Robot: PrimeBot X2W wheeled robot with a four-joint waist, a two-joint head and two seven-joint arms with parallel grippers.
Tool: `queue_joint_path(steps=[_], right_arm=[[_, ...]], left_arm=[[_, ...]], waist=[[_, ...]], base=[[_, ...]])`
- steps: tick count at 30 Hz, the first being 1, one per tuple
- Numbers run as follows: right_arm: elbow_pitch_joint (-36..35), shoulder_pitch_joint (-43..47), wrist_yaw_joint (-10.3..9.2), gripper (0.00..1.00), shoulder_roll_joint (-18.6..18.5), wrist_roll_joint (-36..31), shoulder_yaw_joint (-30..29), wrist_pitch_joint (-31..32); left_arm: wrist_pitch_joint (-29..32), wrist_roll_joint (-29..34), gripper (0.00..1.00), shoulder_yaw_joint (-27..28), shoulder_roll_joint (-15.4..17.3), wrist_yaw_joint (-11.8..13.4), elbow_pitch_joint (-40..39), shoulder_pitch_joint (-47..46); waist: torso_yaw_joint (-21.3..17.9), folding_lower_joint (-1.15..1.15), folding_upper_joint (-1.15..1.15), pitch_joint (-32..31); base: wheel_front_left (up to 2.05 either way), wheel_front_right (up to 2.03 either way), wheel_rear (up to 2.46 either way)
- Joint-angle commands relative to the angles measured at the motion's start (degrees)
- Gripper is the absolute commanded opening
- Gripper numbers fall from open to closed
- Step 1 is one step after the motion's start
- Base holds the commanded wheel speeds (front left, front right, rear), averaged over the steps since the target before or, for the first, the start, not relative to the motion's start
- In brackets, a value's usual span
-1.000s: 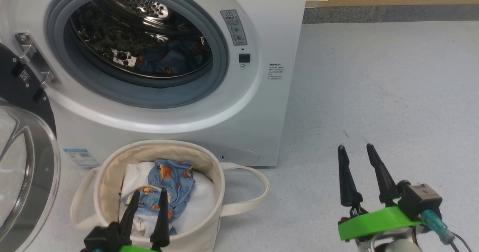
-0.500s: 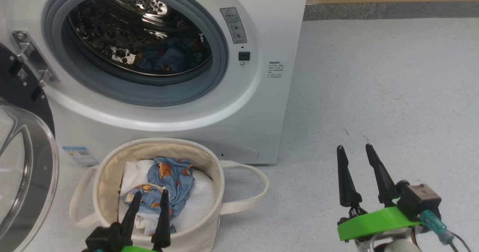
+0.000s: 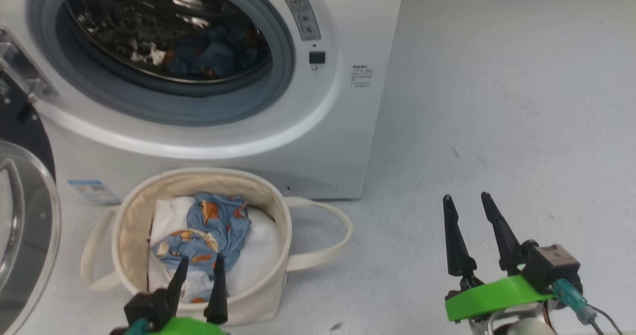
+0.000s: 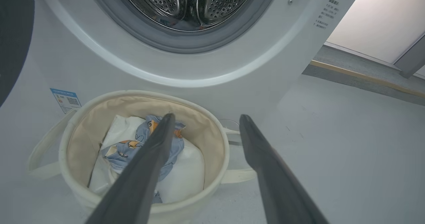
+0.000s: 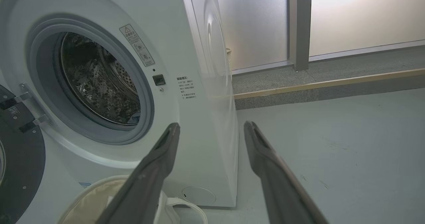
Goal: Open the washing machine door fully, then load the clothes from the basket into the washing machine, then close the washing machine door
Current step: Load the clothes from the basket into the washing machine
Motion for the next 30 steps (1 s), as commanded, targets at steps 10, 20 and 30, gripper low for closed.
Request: queue_joint_path(steps=[10,20,30], right_arm=[[-4.52,-5.82,0.0,1.0,-0.12,-1.53,1.22,-0.7],[-7.02,-9.7,0.0,1.0,-0.13,-2.03,-0.27,-0.7],[-8.35,-12.6,0.0,1.0,-0.39,-1.79,-0.65,-0.7]], left_arm=[[-0.29,-0.27,1.0,1.59,0.69,1.04,17.68,-18.07],[0.38,-0.48,1.0,1.59,0.69,3.24,40.84,-39.41],[10.67,2.1,1.0,-1.14,3.01,9.9,48.99,-51.19]], waist=[[-1.13,0.0,0.0,15.68],[-0.01,0.0,0.0,31.74],[-1.02,0.0,0.0,39.86]], base=[[0.0,0.0,0.0],[0.0,0.0,0.0],[0.0,0.0,0.0]])
